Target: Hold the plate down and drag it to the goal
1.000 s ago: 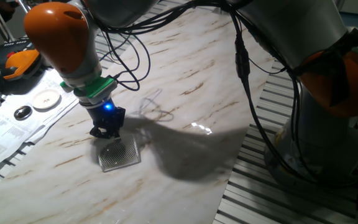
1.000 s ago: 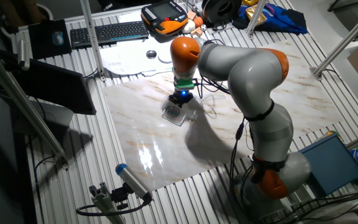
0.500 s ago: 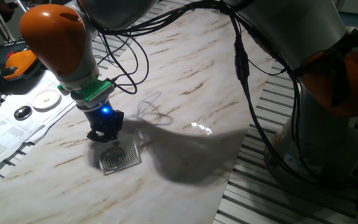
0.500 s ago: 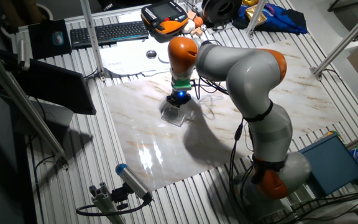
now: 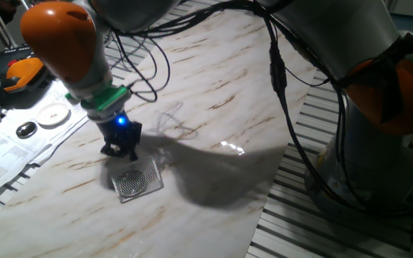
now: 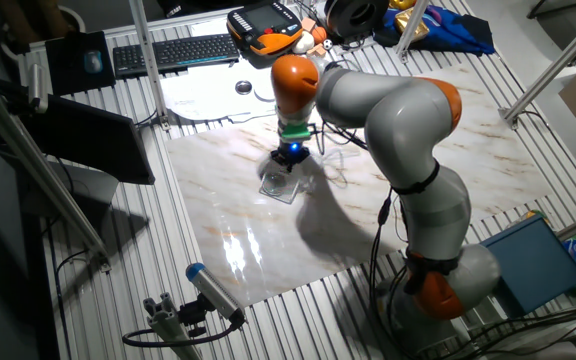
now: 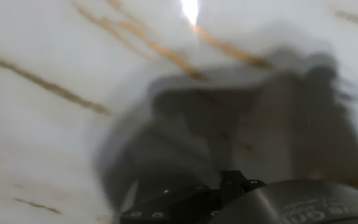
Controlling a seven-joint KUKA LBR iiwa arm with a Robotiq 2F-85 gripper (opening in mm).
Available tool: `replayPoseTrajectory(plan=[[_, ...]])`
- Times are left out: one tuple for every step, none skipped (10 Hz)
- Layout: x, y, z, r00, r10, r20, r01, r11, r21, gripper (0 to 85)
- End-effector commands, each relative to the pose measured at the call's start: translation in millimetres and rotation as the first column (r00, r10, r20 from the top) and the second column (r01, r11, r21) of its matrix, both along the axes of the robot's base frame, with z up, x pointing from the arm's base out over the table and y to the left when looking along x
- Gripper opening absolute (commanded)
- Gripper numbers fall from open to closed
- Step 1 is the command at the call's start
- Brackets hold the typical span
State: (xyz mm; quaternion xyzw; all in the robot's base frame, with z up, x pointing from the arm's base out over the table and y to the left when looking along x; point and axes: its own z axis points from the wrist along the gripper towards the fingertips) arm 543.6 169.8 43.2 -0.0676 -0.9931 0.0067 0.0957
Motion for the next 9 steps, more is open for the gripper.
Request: replayPoseTrajectory(plan=[[3.4,-7.5,4.1,0.999,0.023,0.03,-0.023,1.0,-0.013,0.0],[7.9,-17.7,10.9,0.998,0.04,0.046,-0.039,0.999,-0.02,0.0],[12.9,-32.8,21.4,0.996,0.059,0.062,-0.058,0.998,-0.017,0.0],[16.3,-44.0,30.9,0.995,0.071,0.076,-0.07,0.997,-0.021,0.0],[20.2,-54.9,37.7,0.992,0.09,0.087,-0.088,0.996,-0.021,0.0],[22.4,-65.5,40.4,0.99,0.105,0.097,-0.104,0.994,-0.016,0.0],[21.8,-77.7,43.7,0.987,0.13,0.098,-0.129,0.992,-0.009,0.0],[18.3,-83.5,47.2,0.984,0.149,0.097,-0.149,0.989,-0.007,0.0],[8.8,-85.3,52.5,0.982,0.162,0.097,-0.163,0.987,-0.006,0.0]])
